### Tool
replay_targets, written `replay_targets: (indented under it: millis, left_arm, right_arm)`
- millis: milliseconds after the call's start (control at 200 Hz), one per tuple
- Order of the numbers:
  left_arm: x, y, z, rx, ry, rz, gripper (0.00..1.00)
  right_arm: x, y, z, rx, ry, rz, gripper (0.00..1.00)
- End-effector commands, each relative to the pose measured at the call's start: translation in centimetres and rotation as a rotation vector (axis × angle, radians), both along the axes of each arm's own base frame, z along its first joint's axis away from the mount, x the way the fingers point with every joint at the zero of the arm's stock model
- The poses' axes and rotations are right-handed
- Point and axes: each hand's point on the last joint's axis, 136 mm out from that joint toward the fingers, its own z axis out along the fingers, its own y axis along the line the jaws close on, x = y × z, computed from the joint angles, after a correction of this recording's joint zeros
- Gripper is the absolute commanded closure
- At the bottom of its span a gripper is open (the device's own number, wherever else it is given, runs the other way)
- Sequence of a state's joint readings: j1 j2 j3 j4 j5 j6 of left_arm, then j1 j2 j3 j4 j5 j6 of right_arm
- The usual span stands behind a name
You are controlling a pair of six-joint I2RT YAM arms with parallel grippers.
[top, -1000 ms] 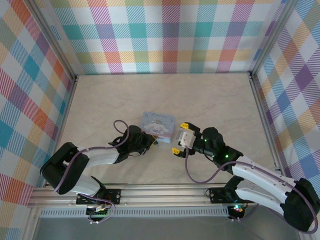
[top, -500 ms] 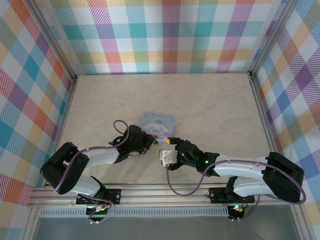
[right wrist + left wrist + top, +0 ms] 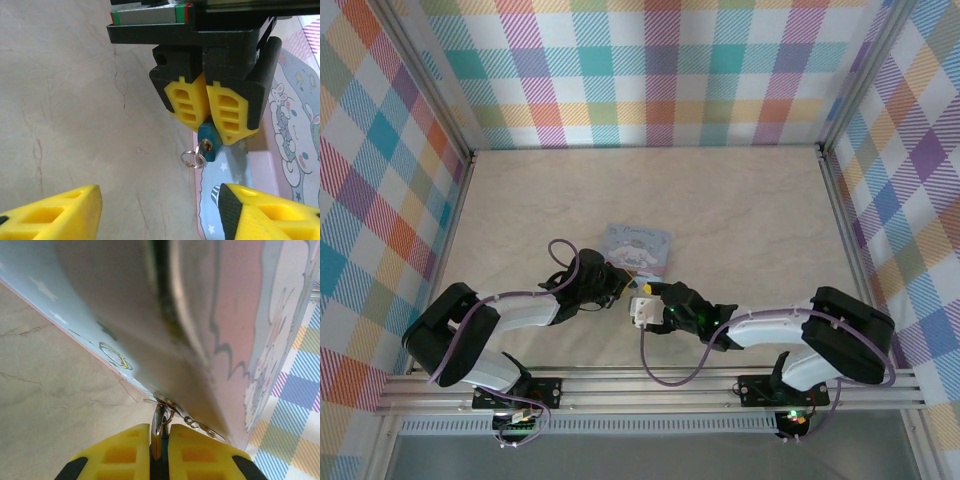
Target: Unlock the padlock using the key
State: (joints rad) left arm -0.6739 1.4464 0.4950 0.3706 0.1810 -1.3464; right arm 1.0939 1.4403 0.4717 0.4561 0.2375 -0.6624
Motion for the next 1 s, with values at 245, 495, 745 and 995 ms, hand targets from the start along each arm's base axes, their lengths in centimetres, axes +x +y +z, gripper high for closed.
replay_targets:
  millis: [245,495,745,995]
  left_arm:
    - [-0.1,-0.8,0.3,-0.007,0.006,-0.015,1.00]
    - [-0.2,-0.8,0.3,-0.006,0.008,-0.017,1.00]
    - [-0.1,-0.9,0.2,-0.006,0.009,-0.017,1.00]
    - [-0.2,-0.9,0.1,-0.005,0.013,-0.020,1.00]
  right_arm:
    - [1.9,2.4,1.9,0.092,-0.040,-0.056,0.46]
    - [2.3,2.7,1.5,0.080,-0.041,-0.063,0.54]
    - [2.5,2.6,1.0,0.069,-0.039,-0.078,0.62]
    - [2.7,2.8,0.9,0.066,-0.041,-0.088,0.71]
